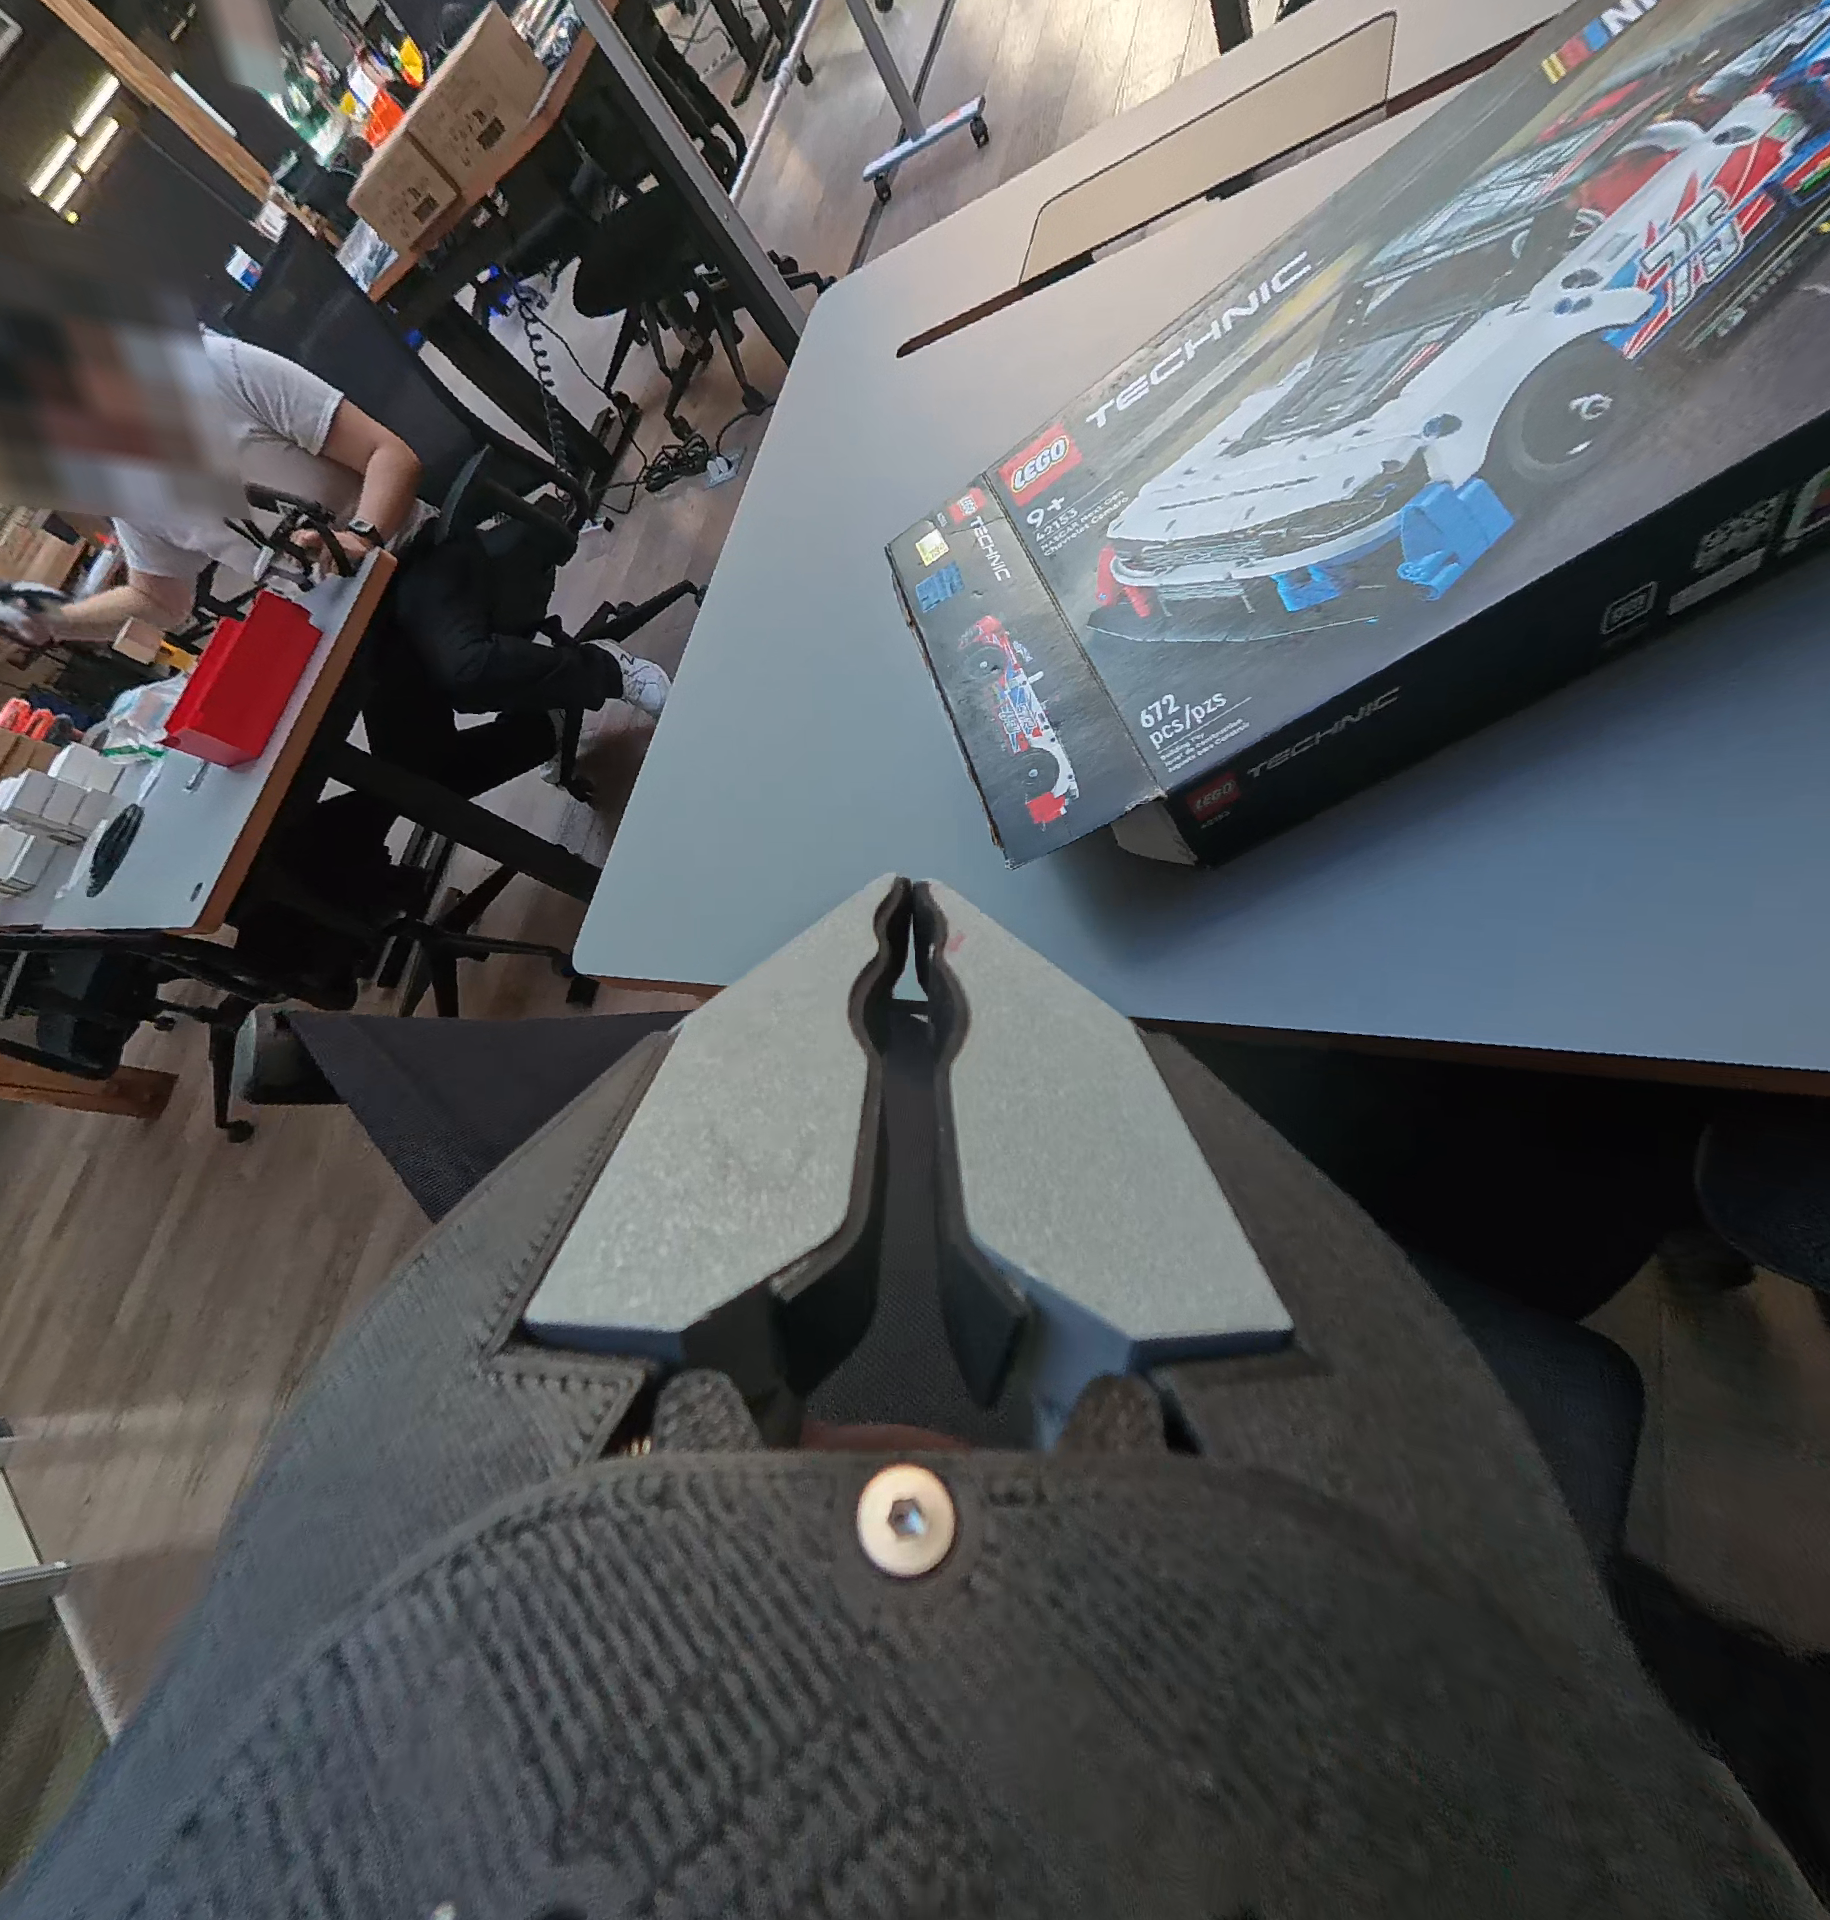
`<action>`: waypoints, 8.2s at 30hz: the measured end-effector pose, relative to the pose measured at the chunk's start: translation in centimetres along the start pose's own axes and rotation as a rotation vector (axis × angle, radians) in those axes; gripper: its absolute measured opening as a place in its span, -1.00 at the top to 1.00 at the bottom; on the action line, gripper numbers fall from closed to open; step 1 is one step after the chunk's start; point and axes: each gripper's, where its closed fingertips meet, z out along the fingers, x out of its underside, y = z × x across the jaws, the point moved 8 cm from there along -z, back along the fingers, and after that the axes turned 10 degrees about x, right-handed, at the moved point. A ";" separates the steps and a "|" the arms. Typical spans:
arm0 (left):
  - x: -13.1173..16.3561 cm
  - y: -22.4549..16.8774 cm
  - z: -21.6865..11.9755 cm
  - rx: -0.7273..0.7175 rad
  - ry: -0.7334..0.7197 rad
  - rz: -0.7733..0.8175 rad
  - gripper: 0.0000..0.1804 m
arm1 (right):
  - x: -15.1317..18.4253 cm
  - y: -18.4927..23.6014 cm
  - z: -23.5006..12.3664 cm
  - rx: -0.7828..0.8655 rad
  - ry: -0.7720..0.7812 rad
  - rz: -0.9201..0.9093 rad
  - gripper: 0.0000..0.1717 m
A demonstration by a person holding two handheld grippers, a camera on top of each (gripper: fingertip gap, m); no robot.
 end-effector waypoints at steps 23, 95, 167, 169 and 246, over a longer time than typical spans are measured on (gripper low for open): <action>-1.5 -3.7 -1.9 0.545 -0.273 0.026 1.00 | -3.4 13.1 -11.1 0.335 -0.149 -0.039 0.88; 8.0 1.5 7.3 0.793 0.183 -0.302 0.74 | 5.5 10.2 -10.6 0.262 0.008 -0.028 0.23; 44.8 19.7 -23.6 0.179 0.588 -0.324 0.60 | 2.8 16.2 -7.6 0.336 -0.190 0.372 0.18; 45.8 20.8 -24.5 0.160 0.545 -0.285 0.60 | 2.6 19.8 -9.2 0.330 -0.213 0.345 0.18; 60.2 -22.5 23.4 0.746 0.611 -1.344 0.68 | 8.4 44.5 63.2 0.089 0.626 -0.143 0.21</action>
